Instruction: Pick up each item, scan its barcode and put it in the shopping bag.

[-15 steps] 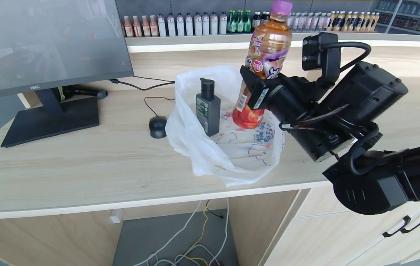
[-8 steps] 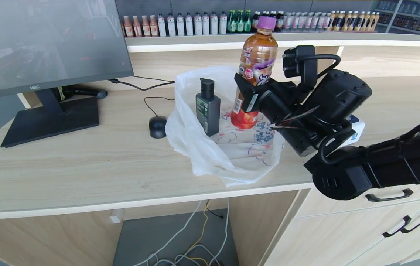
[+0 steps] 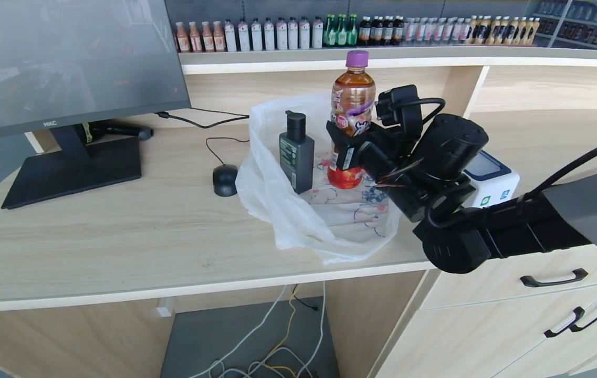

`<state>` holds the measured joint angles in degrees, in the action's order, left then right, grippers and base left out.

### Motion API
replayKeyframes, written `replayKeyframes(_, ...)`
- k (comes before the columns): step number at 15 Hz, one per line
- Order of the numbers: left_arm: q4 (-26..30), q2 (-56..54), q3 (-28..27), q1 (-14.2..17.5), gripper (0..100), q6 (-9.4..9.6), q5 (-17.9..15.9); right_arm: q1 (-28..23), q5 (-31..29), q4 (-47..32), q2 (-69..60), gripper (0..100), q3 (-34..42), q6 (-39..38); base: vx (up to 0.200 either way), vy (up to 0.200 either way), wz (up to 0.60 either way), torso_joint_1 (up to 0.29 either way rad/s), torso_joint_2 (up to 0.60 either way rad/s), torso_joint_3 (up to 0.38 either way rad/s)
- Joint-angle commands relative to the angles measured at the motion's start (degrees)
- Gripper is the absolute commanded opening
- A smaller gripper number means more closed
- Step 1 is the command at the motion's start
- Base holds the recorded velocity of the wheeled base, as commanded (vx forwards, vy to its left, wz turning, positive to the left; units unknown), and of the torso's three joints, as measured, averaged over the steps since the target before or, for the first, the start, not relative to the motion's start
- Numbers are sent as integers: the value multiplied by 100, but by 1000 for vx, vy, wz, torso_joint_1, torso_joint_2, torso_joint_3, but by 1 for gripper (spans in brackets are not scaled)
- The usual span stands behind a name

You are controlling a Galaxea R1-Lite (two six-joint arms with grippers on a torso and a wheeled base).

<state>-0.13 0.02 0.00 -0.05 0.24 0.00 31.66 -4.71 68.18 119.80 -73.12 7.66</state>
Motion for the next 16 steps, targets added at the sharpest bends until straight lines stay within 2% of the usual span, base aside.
replayKeyframes(1, -4, -2, 0, 5, 100, 2, 0, -19, 5, 2, 61, 0, -1, 8, 0, 0, 0, 0, 0, 0)
replayKeyframes(16, -4, -2, 0, 5, 100, 2, 0, 16, 75, 2, 202, 0, -1, 25, 0, 0, 0, 0, 0, 0)
